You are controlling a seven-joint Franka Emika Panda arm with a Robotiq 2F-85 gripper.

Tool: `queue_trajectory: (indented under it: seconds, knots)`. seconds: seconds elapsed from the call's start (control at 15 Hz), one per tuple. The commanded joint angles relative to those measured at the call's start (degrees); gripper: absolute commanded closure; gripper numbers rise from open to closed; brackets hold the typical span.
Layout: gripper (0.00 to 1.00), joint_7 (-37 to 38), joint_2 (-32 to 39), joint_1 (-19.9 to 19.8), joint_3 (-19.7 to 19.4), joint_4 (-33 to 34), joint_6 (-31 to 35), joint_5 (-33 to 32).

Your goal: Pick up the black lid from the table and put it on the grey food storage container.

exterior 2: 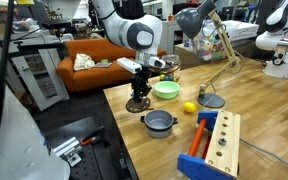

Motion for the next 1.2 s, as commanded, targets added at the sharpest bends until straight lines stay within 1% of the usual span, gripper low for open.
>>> queue_trajectory:
  seconds: [0.0, 0.2, 0.27, 0.53, 0.8, 1.13]
  knots:
    - [0.91, 2.4, -4.4, -0.6, -1.5, -3.1, 4.5, -2.4]
    - [0.91, 7.5, -5.3, -1.5, -3.9, -3.3, 6.4, -5.4]
    - [0.91, 9.6, -5.2, -1.9, -4.7, -3.1, 6.1, -6.4]
    - [0.91, 15.9, -4.2, -3.6, -7.4, -2.0, 3.7, -7.0]
    - [0.91, 19.1, -3.7, -4.0, -8.0, -1.5, 2.2, -6.3]
    - [0.91, 20.3, -1.1, -4.6, -8.1, -0.2, -0.8, -3.2]
